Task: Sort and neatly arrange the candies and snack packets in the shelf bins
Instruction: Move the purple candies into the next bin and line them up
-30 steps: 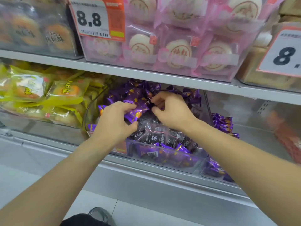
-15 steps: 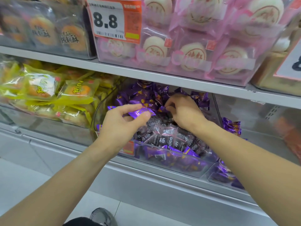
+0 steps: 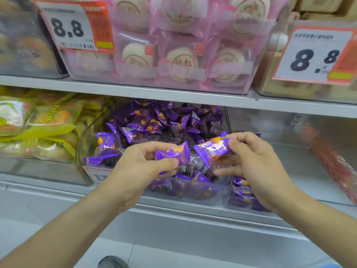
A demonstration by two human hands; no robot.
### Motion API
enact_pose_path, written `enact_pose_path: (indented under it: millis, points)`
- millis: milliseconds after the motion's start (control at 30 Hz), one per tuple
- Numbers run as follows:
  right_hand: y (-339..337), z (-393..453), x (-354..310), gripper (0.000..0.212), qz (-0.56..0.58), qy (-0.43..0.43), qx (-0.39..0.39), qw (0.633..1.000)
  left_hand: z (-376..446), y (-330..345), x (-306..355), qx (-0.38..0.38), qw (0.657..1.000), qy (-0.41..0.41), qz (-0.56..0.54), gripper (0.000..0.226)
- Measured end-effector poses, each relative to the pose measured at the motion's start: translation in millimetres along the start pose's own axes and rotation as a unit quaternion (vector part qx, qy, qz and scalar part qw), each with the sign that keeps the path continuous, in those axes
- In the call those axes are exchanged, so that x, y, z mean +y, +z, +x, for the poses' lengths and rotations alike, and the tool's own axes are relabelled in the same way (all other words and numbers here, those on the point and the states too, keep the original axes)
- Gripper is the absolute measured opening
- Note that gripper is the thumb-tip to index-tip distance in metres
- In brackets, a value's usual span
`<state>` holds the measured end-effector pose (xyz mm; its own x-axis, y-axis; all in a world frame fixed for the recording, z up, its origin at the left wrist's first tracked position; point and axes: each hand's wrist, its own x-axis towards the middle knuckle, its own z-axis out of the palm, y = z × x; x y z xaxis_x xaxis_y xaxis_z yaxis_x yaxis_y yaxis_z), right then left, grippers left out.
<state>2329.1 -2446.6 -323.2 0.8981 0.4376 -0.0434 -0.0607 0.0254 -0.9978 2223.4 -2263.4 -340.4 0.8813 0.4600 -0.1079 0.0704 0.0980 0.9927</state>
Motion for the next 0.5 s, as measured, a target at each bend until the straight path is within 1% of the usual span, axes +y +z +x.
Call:
enact_pose_path:
  millis: [67,133,200,267,333,500]
  points:
    - [-11.3,-2.9,-1.2,0.018,0.02,0.011,0.018,1.0,-3.3,10.7,-0.8,-0.037,0.998,-0.019,-0.036,0.022]
    - [-20.4,-8.0,-1.7,0.023,0.01,0.013,0.017,1.0,-3.8,19.0,-2.7,-0.062,0.997,-0.02,-0.036,0.031]
    - [-28.1,-12.1,-0.7,0.025,-0.031,-0.016,0.015,0.999,-3.6,26.9,-2.8,-0.076,0.997,-0.019,-0.028,0.04]
    - [-34.7,-13.0,0.4,0.023,-0.062,-0.042,0.005,0.997,-3.2,34.6,-2.5,-0.089,0.995,-0.025,-0.038,0.043]
    - [-41.6,-11.6,1.8,0.025,-0.053,-0.032,-0.009,0.998,-2.9,43.4,-1.5,-0.097,0.993,-0.039,-0.052,0.042]
    - [-55.2,-10.3,0.5,0.038,-0.015,-0.004,-0.071,0.997,-0.2,59.5,-0.6,-0.101,0.991,-0.065,-0.051,0.03]
